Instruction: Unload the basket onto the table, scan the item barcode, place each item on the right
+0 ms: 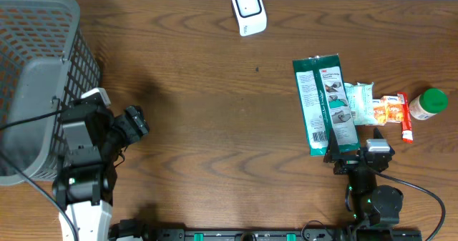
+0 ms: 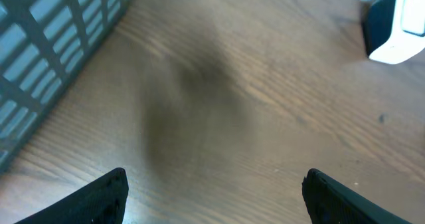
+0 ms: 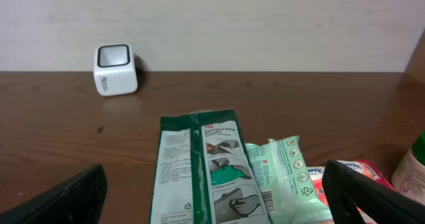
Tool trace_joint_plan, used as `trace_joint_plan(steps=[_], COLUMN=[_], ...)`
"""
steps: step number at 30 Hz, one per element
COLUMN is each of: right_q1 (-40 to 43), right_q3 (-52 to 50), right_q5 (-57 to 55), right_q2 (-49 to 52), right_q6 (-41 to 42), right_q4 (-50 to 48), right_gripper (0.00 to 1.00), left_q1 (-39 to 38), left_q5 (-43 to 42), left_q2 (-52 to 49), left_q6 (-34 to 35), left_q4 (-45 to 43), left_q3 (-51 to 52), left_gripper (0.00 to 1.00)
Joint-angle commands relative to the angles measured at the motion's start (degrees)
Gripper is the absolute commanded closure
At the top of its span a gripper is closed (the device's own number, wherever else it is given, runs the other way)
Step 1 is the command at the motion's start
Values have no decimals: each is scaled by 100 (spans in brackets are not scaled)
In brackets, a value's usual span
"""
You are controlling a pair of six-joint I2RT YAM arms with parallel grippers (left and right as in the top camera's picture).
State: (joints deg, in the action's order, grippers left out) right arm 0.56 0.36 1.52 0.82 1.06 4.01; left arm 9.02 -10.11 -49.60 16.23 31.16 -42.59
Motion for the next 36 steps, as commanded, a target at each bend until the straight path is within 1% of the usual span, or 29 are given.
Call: trace_joint_plan(steps=[1, 13, 17, 20, 25, 27, 30, 34, 36], right_q1=[-76, -76, -76, -76, -76, -76, -76, -76, -76], right_q3=[-4, -4, -4, -4, -4, -4, -4, -4, -4], right_q5=[-37, -39, -39, -39, -37, -39, -39, -39, -39], right_q2=[-48, -48, -48, -48, -44, -44, -44, -44, -44], right_q6=[-2, -2, -2, -2, -2, -2, -2, -2, -2], right_q4=[26, 26, 26, 26, 26, 26, 26, 26, 26], right_gripper=[1, 1, 1, 1, 1, 1, 1, 1, 1], left_q1=[39, 11, 2, -140, -282, -323, -374, -433, -481], left_q5=[52, 55, 55, 55, 55, 61, 79, 76, 76], left_q2=[520, 1836, 2339, 2629, 3161, 3536, 3910, 4496, 4835], left_q6=[-50, -52, -52, -52, -52, -52, -52, -52, -50], left_q4=[11, 24, 479, 839, 953, 927, 627, -199, -874], left_q3=[4, 15, 15, 63, 282, 538, 876, 1429, 1770], left_gripper=[15, 15, 15, 15, 15, 15, 15, 15, 15])
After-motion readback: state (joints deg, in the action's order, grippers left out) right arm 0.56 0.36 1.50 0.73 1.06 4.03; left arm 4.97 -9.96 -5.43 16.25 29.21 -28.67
